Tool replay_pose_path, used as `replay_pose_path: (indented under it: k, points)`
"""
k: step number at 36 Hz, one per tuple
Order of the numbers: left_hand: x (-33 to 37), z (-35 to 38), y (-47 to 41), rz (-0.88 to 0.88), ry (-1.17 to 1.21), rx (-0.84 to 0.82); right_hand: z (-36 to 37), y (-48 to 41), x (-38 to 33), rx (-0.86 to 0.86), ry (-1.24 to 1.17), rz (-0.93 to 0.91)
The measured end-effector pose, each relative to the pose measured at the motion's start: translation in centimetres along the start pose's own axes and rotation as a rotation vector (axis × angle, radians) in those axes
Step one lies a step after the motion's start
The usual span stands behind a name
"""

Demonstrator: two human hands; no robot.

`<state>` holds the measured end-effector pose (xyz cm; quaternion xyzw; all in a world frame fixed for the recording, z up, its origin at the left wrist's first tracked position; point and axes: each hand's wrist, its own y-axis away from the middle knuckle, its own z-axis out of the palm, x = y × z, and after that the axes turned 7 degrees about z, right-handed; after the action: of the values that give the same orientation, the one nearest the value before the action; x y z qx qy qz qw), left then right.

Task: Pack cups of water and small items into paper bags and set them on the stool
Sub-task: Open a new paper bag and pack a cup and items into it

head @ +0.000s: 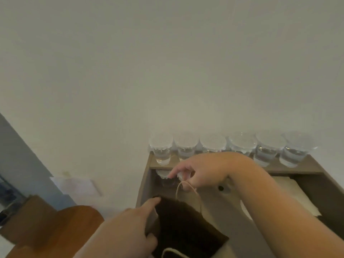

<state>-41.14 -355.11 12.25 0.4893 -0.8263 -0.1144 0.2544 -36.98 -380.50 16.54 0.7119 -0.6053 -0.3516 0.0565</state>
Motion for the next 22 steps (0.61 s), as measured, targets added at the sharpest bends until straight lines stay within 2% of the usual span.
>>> replay_pose_path:
  k: [3,6,9,13,16,22]
  points:
    - [-0.8,0.1,-0.6,-0.023,-0.058,-0.018,-1.4,-0.1,-0.9,0.033,0.065,0.099]
    - [-1.7,-0.5,-1.0,0.026,-0.072,-0.049,-3.3,-0.7,-2.1,0.190,0.109,0.156]
    - [-2.1,-1.0,-1.2,0.106,-0.051,-0.070,-4.7,-2.0,-4.3,0.363,0.004,0.110]
    - [-2.3,-1.5,-1.1,0.166,-0.032,0.030,-5.8,-5.8,-7.1,0.551,-0.055,0.054]
    - [-2.6,-1.6,-1.4,0.170,-0.006,0.009,-6.0,-9.8,-7.9,0.553,-0.016,0.144]
    - [-3.8,-1.3,-2.3,0.202,0.066,-0.015,-4.8,-15.7,-8.4,0.499,0.256,0.450]
